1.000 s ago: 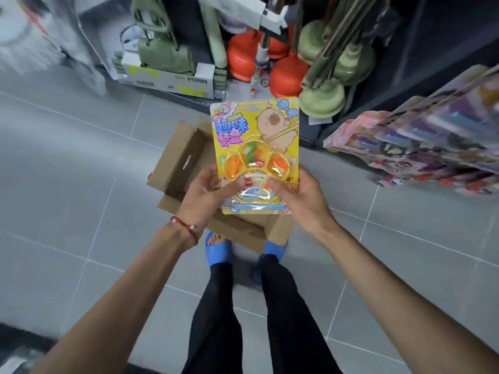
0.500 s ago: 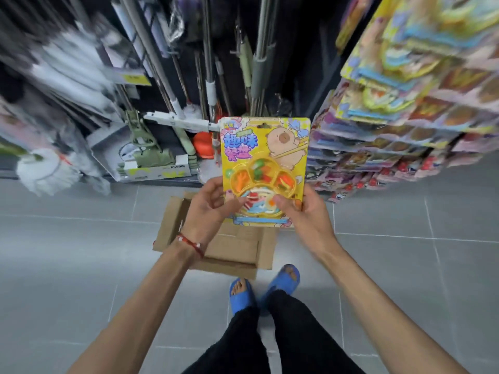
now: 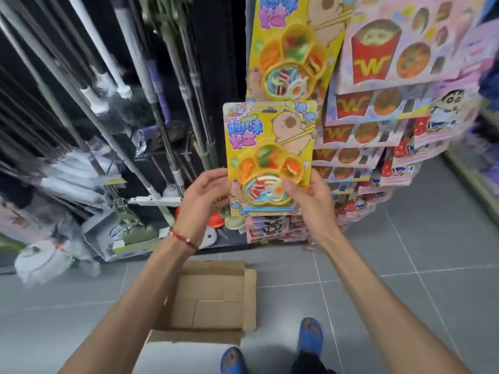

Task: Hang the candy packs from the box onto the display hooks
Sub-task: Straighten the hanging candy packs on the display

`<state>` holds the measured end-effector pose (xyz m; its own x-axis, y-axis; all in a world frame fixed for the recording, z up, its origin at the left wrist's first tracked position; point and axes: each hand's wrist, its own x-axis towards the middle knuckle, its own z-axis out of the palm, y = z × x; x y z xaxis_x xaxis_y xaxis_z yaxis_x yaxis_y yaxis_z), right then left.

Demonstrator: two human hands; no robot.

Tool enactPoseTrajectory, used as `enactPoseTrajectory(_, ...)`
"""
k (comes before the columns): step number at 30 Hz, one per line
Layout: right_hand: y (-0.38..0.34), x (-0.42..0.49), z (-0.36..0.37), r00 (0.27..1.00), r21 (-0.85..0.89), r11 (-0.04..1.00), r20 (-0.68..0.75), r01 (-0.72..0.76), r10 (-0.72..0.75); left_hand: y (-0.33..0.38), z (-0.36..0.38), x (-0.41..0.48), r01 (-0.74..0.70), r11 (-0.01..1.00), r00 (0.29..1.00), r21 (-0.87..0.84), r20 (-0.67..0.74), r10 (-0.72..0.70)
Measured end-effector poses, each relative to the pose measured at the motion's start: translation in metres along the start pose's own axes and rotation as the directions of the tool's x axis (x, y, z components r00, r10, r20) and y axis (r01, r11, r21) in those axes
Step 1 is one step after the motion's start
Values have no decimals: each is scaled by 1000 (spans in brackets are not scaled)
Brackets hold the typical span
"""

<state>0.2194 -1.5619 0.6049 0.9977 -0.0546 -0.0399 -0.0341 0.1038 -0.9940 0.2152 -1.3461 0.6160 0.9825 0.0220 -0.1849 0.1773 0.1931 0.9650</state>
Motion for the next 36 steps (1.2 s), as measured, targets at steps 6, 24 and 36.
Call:
enactPoseTrajectory(6,-56,45,-45,992,-1,996,81,93,-93,44,58,23,-119,993,989,9,-92,120)
enactPoseTrajectory(24,-182,129,-49,944,58,945,60,321,-324,179,111,90,-408,908,889,95,-187,419)
enactPoseTrajectory(36,-203,154,-33,950,74,948,29,309,-312,200,133,109,-375,927,923,28,-80,376)
